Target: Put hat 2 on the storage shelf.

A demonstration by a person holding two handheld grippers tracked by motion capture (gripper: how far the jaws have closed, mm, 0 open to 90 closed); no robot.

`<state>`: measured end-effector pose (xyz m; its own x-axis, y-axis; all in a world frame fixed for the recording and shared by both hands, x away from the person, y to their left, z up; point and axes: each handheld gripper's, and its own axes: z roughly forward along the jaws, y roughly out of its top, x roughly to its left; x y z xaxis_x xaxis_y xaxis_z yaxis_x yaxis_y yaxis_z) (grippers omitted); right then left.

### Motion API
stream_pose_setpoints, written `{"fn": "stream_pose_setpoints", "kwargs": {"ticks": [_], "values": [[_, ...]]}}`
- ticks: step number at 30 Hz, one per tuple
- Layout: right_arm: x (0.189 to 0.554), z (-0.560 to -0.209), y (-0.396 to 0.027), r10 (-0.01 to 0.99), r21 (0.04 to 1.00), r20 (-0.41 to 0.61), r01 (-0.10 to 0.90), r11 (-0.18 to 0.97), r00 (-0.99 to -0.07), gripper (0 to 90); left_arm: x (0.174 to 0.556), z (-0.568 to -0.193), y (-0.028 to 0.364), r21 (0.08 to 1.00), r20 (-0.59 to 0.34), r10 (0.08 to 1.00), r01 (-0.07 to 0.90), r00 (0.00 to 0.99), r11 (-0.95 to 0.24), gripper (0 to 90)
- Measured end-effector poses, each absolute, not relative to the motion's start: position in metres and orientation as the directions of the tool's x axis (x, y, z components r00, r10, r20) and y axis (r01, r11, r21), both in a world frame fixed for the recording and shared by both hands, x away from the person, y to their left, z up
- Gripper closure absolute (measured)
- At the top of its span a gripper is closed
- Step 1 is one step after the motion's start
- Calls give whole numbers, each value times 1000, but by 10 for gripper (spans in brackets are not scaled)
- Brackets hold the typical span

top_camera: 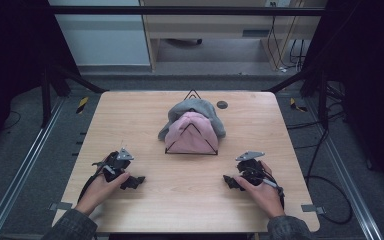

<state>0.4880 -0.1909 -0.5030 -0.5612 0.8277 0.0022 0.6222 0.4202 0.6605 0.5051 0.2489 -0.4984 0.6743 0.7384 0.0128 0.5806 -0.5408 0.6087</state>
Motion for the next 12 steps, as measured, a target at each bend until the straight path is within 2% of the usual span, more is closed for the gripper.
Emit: {"fn": "stream_pose_setpoints", "kwargs": {"ticks": [2, 12], "values": [[487, -505, -189, 828, 671, -4, 613, 418, -560, 37, 505, -499, 249, 611, 16, 737, 577, 676, -542, 0], [480, -512, -188, 843, 726, -4, 578, 373, -538, 24, 505, -500, 251, 623, 18, 727, 561, 687, -545, 0]]}}
